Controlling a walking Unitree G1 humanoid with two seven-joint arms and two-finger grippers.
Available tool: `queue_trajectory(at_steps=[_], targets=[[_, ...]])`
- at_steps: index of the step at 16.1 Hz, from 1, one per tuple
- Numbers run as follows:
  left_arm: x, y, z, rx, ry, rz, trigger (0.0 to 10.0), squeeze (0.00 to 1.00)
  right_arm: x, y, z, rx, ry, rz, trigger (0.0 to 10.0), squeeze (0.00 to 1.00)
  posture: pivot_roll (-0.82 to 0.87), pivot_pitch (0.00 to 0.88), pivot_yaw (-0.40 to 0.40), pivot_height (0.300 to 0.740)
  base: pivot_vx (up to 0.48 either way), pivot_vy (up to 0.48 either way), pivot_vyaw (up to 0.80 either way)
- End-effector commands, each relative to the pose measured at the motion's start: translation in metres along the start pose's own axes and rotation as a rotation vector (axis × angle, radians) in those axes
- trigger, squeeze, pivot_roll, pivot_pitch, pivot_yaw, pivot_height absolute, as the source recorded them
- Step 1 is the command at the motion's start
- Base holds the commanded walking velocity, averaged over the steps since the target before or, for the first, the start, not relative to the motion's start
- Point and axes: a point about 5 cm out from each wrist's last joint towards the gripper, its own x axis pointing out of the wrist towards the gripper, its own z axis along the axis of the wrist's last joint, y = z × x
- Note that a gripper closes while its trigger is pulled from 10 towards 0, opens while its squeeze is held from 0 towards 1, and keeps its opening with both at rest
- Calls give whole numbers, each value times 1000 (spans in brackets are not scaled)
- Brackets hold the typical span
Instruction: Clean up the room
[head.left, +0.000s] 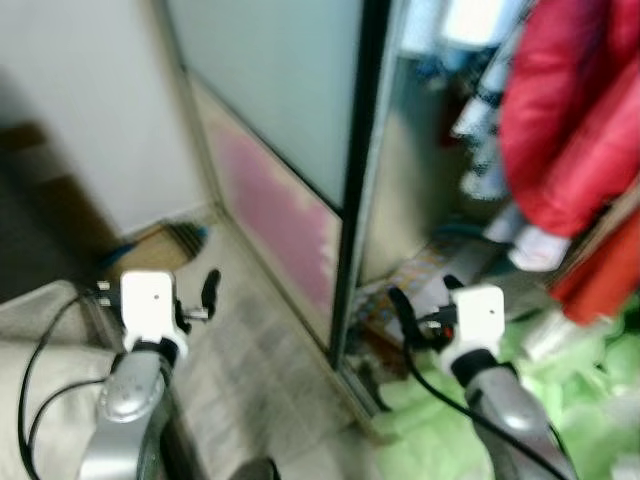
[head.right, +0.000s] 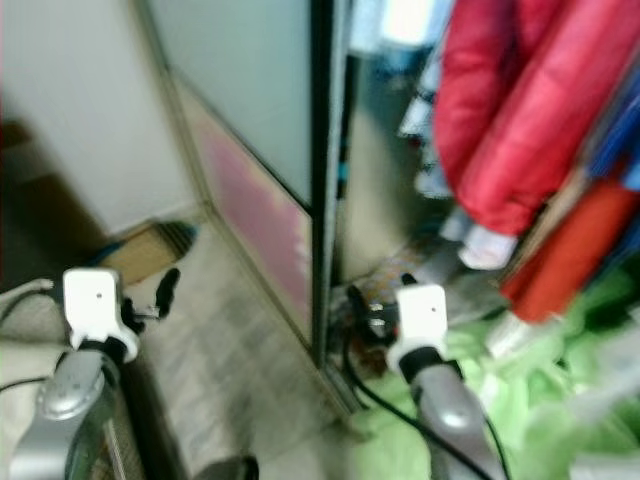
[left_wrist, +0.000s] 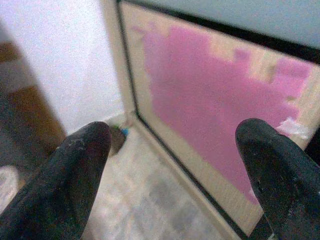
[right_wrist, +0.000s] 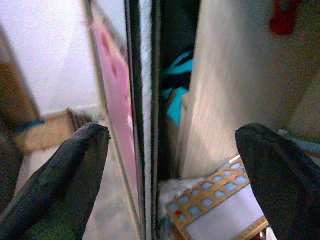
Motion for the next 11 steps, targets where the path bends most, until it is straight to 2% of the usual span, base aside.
queue_trajectory(at_steps=[1, 11], targets=[[0, 6, 4, 22, -8, 19, 10000, 0, 2, 2, 6, 13, -22, 20, 10000, 0, -38, 46, -31, 740, 0, 0, 800], [1, 1, 3, -20, 25, 42, 10000, 0, 12, 7, 10, -7, -33, 85, 10000, 0, -34, 52, -39, 740, 0, 0, 800]])
